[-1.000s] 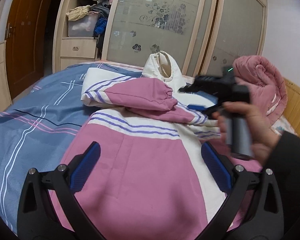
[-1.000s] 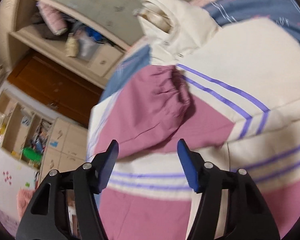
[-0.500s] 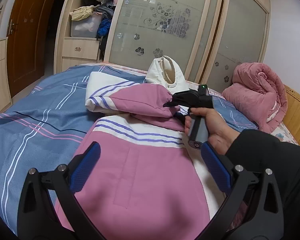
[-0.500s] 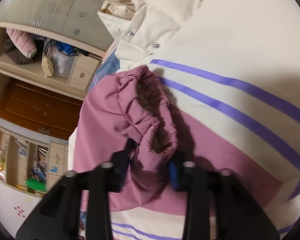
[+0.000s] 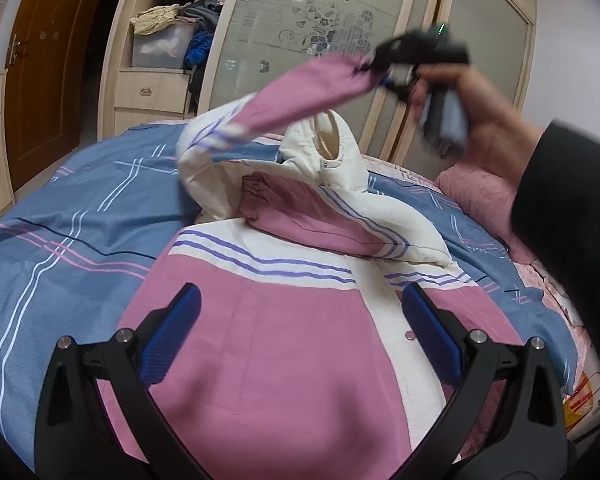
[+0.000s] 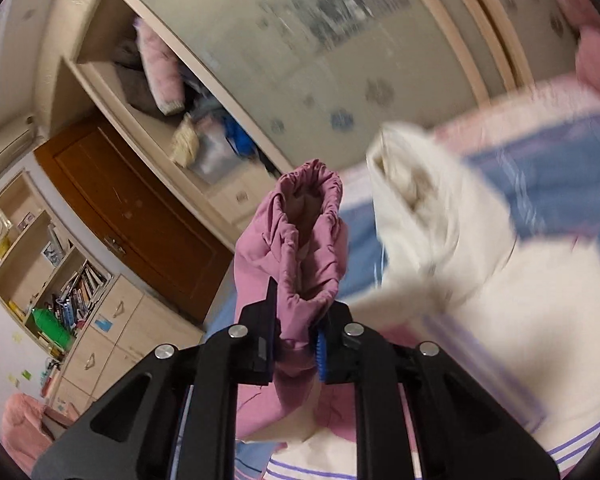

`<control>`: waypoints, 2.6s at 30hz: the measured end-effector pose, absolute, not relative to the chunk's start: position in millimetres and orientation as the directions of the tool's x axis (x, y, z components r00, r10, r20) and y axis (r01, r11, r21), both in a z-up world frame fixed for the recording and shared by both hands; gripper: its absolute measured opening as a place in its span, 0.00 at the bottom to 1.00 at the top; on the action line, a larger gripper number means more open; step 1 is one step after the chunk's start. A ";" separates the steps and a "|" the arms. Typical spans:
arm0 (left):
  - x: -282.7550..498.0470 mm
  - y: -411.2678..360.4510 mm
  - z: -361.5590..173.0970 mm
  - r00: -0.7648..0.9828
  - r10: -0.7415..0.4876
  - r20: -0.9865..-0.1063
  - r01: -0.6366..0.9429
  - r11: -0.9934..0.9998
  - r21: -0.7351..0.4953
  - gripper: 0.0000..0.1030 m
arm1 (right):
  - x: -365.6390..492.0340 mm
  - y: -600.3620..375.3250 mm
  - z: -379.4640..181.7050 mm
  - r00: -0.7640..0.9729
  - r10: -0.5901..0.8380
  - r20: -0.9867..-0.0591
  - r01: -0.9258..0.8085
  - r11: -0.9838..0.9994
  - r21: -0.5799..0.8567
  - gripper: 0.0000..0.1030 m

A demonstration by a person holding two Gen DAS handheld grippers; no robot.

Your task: Fold large clothes

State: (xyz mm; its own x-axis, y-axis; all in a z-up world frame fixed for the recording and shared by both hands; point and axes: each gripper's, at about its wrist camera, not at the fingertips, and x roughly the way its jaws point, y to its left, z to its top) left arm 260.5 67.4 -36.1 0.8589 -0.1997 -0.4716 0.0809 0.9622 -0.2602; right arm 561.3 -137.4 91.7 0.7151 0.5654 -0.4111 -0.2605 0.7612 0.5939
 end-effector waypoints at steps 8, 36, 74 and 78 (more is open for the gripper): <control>260.2 56.3 -38.4 0.850 -0.219 -0.479 0.111 0.963 -0.244 0.98 | 544.8 -244.5 80.6 0.788 0.385 -0.481 -0.122 0.863 0.490 0.14; 233.0 46.0 -42.5 0.859 -0.121 -0.497 0.076 0.991 -0.111 0.98 | 250.4 -286.3 -30.9 0.860 0.087 -0.502 0.025 0.977 0.211 0.99; 201.4 22.5 -39.9 0.868 -0.128 -0.479 0.125 0.991 -0.038 0.98 | 183.6 -274.5 -62.0 0.894 0.035 -0.447 -0.010 0.998 0.059 0.99; 203.7 21.9 -43.5 0.860 -0.131 -0.493 0.128 0.991 -0.041 0.98 | 184.0 -273.6 -61.6 0.894 0.038 -0.447 -0.012 0.998 0.061 0.99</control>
